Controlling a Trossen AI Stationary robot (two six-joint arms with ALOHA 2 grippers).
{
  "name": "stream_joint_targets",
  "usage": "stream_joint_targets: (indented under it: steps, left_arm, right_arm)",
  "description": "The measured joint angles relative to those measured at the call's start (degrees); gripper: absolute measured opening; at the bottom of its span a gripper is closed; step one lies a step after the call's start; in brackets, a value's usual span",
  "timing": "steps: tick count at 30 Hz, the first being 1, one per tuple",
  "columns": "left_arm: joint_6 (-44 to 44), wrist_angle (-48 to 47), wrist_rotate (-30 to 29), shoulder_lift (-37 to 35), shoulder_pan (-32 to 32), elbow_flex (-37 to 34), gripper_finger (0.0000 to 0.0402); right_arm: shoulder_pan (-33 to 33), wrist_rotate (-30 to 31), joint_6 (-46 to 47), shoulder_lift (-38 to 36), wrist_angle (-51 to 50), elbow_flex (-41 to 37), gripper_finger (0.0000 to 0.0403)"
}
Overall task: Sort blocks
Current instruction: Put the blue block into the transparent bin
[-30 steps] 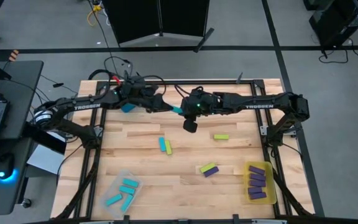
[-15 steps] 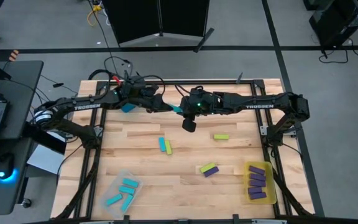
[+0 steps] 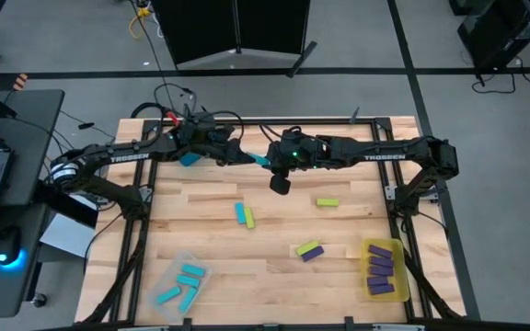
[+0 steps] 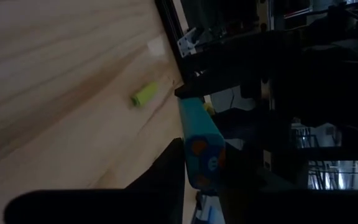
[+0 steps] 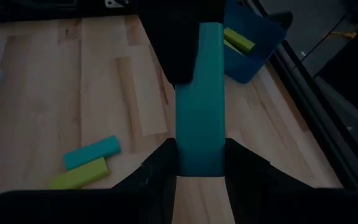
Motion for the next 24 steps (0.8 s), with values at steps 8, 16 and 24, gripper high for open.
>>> stream_joint_targets:
  steps: [8, 16, 24]
  left_arm:
    - [2.1, 0.2, -0.9, 0.0, 0.0, 0.0, 0.0069]
    - [6.8, 6.7, -0.5, -1.5, 0.1, 0.2, 0.0062]
    - [13.2, 5.3, 1.8, -6.3, 1.3, 2.7, 0.0061]
  right_arm:
    - [0.0, 0.0, 2.9, 0.0, 0.6, -0.1, 0.0112]
    - [0.0, -0.1, 6.7, -1.7, 0.9, 0.0, 0.0228]
    - [-0.6, 2.7, 6.0, -5.1, 0.4, 0.0, 0.0235]
